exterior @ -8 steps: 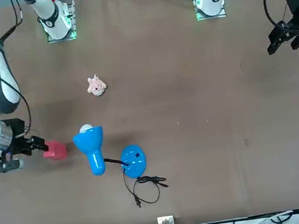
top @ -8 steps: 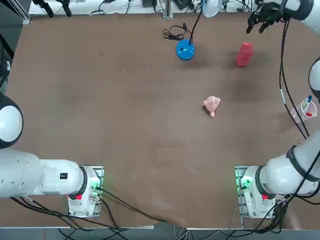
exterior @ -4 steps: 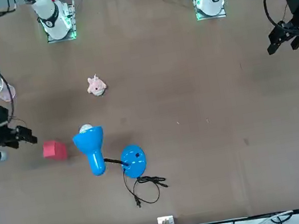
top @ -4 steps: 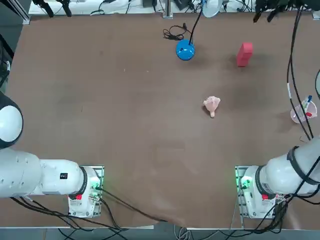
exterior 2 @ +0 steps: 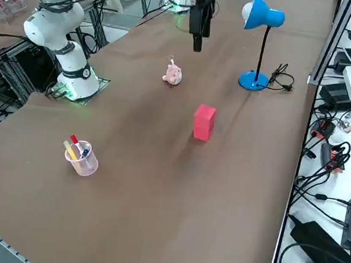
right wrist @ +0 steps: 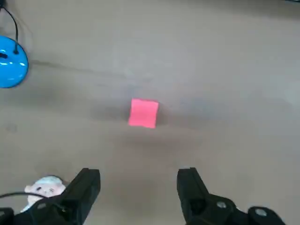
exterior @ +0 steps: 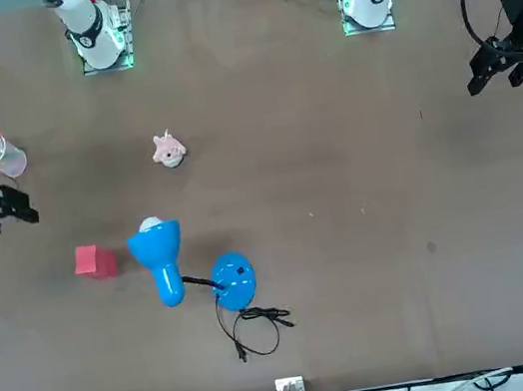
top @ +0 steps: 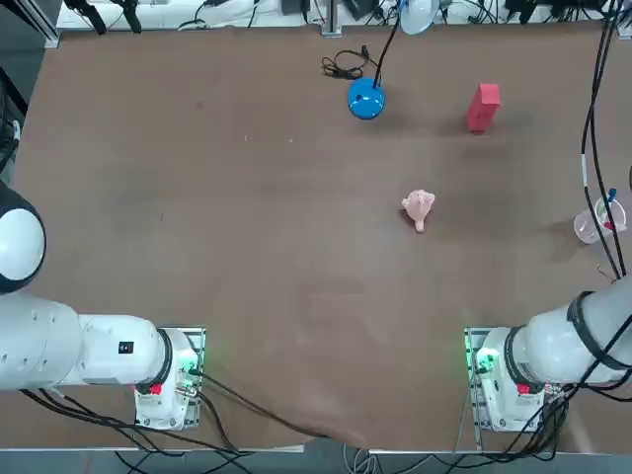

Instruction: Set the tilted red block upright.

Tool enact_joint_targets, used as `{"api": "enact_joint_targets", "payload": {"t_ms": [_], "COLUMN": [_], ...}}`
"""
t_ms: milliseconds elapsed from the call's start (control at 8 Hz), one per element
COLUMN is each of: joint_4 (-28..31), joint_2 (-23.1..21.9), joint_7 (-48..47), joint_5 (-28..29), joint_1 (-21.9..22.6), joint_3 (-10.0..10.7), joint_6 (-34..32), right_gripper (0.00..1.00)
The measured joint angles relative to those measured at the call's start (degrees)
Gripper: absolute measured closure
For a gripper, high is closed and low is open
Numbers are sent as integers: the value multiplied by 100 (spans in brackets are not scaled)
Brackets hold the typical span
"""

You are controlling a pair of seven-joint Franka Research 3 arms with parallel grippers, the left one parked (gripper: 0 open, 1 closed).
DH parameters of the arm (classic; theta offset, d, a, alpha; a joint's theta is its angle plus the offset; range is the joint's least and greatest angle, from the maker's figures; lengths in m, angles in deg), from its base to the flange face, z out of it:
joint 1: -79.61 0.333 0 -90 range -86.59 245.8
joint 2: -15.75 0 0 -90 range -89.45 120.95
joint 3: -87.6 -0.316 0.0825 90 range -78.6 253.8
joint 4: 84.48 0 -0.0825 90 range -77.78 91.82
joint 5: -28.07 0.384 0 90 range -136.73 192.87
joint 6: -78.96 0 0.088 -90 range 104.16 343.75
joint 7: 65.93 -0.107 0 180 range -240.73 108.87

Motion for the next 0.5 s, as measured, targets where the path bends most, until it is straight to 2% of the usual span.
{"api": "enact_joint_targets", "payload": {"t_ms": [250, 500], "joint_4": [178, 688], "joint_2": [-300, -729], "joint_7": [-9, -10], "joint_5": [-43, -44], "joint_1": [13, 35], "joint_3": [0, 0], "joint_6": [-94, 70], "right_gripper": [0, 0]}}
